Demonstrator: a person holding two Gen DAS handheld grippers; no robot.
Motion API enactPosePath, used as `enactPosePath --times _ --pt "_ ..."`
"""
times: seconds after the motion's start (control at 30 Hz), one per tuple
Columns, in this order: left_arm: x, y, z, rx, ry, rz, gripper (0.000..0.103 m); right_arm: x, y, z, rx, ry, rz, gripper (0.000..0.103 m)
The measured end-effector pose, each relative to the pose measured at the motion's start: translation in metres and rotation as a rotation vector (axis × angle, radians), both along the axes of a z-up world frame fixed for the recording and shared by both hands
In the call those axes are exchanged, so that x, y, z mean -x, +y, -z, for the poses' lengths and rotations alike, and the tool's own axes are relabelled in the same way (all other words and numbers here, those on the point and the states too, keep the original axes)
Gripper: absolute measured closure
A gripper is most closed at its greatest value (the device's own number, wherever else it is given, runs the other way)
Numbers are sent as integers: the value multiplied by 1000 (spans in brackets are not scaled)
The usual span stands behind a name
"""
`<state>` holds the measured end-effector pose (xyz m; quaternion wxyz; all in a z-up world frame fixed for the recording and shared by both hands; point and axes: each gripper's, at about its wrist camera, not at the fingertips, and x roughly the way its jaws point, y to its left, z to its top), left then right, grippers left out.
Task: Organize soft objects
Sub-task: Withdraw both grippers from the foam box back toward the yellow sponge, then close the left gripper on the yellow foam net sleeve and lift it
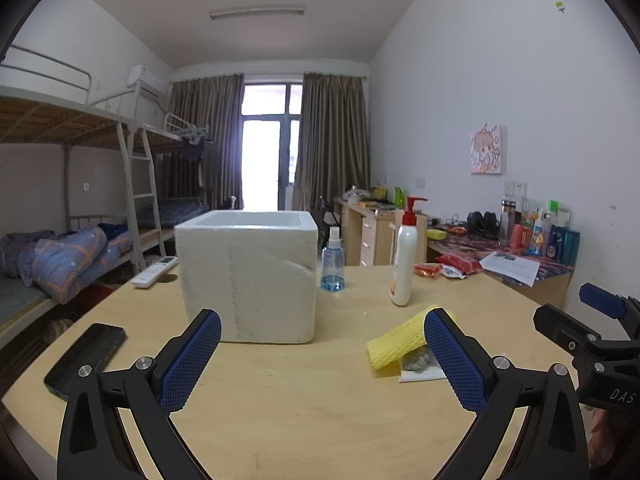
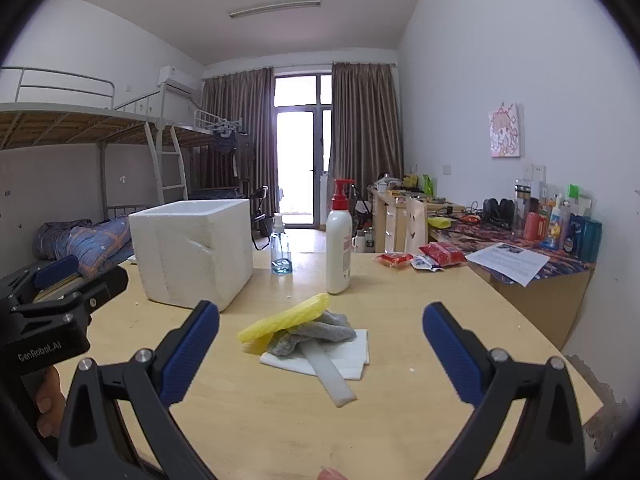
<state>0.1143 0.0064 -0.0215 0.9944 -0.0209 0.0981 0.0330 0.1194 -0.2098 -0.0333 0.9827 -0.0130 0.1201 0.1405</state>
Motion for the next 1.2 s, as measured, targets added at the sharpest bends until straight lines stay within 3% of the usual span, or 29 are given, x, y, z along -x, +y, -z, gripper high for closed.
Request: enactPosePath --times 0.77,1.0,1.2 --pt "-94 -39 20 -60 262 188 1 -63 -18 21 11 190 18 0" --pt "-117 -50 28 -104 331 222 11 -77 -23 29 3 230 13 0" --pt "-144 -54 38 -72 436 263 22 -87 -23 37 8 259 0 0"
